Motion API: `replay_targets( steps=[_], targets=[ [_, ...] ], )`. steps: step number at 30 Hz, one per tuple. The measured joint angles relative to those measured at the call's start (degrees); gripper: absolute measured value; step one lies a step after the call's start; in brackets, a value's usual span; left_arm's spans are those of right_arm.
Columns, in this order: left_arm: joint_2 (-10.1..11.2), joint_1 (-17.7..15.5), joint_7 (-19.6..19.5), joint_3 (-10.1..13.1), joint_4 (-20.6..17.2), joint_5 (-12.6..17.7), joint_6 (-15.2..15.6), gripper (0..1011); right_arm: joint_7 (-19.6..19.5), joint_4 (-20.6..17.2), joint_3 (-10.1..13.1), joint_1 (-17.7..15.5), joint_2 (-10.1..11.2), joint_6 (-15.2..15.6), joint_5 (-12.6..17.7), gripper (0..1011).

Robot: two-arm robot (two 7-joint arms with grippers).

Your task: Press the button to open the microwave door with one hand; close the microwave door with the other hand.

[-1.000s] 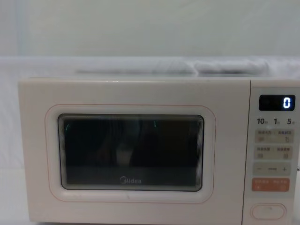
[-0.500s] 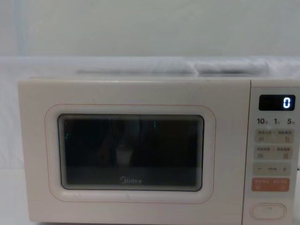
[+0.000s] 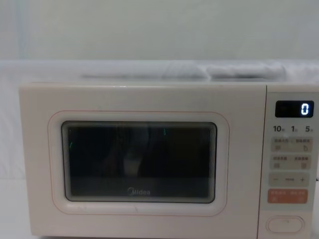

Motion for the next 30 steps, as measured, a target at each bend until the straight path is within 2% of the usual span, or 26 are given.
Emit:
replay_targets(
  steps=[6,9,11,12,15,20,21,23,30],
  targets=[
    [0.0,0.0,0.0,0.0,0.0,-0.1,-0.1,202,0.0,0.0,0.0,0.0,0.0,0.0,0.0,1002],
    [0.0,0.0,0.0,0.1,0.0,-0.1,-0.1,329,0.0,0.0,0.0,0.0,0.0,0.0,0.0,1002],
    [0.0,0.0,0.0,0.1,-0.1,-0.1,-0.1,368,0.0,0.0,0.0,0.0,0.0,0.0,0.0,1002],
    [0.0,0.0,0.0,0.1,-0.1,-0.1,-0.1,427,0.0,0.0,0.0,0.0,0.0,0.0,0.0,1002],
    [0.1,0.0,-0.1,0.1,-0.1,-0.2,-0.2,484,0.0,0.0,0.0,0.0,0.0,0.0,0.0,1002],
    [0.1,0.0,-0.1,0.1,-0.1,-0.2,-0.2,688,0.0,0.0,0.0,0.0,0.0,0.0,0.0,1002],
    [0.1,0.0,-0.1,0.1,-0.1,-0.2,-0.2,688,0.0,0.0,0.0,0.0,0.0,0.0,0.0,1002],
    [0.1,0.0,-0.1,0.1,-0.1,-0.2,-0.2,773,0.0,0.0,0.0,0.0,0.0,0.0,0.0,1002],
    [0.1,0.0,-0.1,0.1,-0.1,-0.2,-0.2,961,0.0,0.0,0.0,0.0,0.0,0.0,0.0,1002]
  ],
)
